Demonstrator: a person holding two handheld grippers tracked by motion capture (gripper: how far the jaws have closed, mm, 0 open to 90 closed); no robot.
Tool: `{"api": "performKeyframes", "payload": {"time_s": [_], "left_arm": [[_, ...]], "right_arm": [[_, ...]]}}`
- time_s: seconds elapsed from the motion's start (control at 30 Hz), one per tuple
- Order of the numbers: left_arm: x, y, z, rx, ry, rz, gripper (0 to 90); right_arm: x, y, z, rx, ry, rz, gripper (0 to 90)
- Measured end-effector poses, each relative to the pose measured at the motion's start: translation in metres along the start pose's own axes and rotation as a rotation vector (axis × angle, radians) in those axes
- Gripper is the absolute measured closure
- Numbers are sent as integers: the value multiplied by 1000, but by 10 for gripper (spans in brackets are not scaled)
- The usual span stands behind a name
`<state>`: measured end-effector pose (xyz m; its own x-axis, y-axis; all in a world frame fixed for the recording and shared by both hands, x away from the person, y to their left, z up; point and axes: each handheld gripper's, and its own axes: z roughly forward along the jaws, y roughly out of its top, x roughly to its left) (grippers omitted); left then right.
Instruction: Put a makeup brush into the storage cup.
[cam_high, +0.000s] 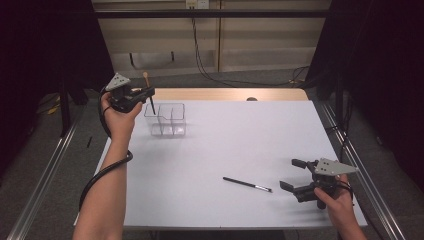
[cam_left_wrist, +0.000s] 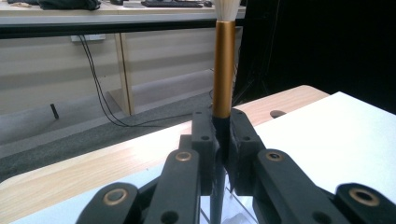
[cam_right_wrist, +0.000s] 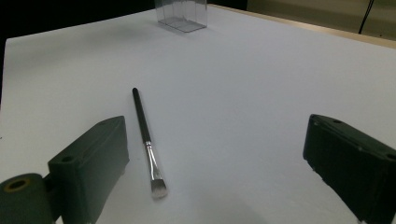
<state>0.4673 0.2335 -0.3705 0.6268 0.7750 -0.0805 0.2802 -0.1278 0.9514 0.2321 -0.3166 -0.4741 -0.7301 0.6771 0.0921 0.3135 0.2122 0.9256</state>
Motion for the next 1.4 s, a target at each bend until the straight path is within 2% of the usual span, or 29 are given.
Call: {"api": "performKeyframes", "payload": {"time_s": [0.33, 0.63, 1.2, 1.27, 1.4], "left_arm": [[-1, -9, 2, 7, 10, -8, 831], [-1, -17, 4, 17, 2, -18, 831], [-4, -25, 6, 33, -3, -23, 830], [-4, -25, 5, 29, -4, -36, 828], [-3, -25, 4, 19, -35, -52, 756]], "right_arm": [[0, 0, 0, 3, 3, -1, 62], [1, 0, 1, 6, 6, -3, 62], [1, 0, 0, 0, 8, -3, 61], [1, 0, 0, -1, 8, -2, 62], [1, 0, 1, -3, 8, -4, 62]]}}
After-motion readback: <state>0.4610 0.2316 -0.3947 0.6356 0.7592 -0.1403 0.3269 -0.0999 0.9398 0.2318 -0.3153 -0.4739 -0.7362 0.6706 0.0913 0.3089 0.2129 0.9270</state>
